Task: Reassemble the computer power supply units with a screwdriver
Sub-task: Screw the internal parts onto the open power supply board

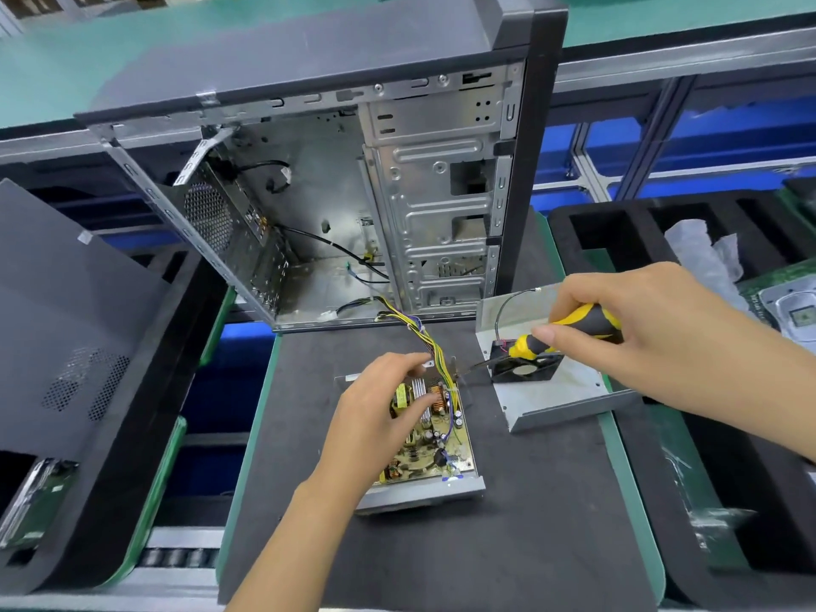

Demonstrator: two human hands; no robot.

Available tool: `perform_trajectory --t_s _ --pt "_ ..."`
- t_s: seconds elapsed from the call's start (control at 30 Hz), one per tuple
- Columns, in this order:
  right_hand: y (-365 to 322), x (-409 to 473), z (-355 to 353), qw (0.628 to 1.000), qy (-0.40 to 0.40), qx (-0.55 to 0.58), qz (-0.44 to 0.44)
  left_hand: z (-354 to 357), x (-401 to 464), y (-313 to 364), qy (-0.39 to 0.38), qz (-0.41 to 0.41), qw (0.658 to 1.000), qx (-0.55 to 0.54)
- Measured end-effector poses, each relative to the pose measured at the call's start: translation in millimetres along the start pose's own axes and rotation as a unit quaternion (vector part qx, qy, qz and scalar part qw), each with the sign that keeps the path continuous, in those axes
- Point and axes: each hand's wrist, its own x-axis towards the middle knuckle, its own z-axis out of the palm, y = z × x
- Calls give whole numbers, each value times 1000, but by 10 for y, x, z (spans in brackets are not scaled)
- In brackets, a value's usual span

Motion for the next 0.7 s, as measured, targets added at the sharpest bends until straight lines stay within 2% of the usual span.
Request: perform_trajectory --t_s 0.2,0.3,0.4,0.5,0.7 --pt "259 132 278 997 -38 -63 34 135 62 -57 1 7 1000 16" --pt "347 228 446 994 -53 -86 43 236 209 -122 -46 50 988 137" --pt "388 330 599 992 -68 -97 38 362 332 -145 -96 13 970 224" --pt "412 417 702 990 -88 -106 31 461 335 -190 -100 -37 965 241" --pt "450 505 798 985 -95 -140 12 533 276 -261 -65 -49 974 211"
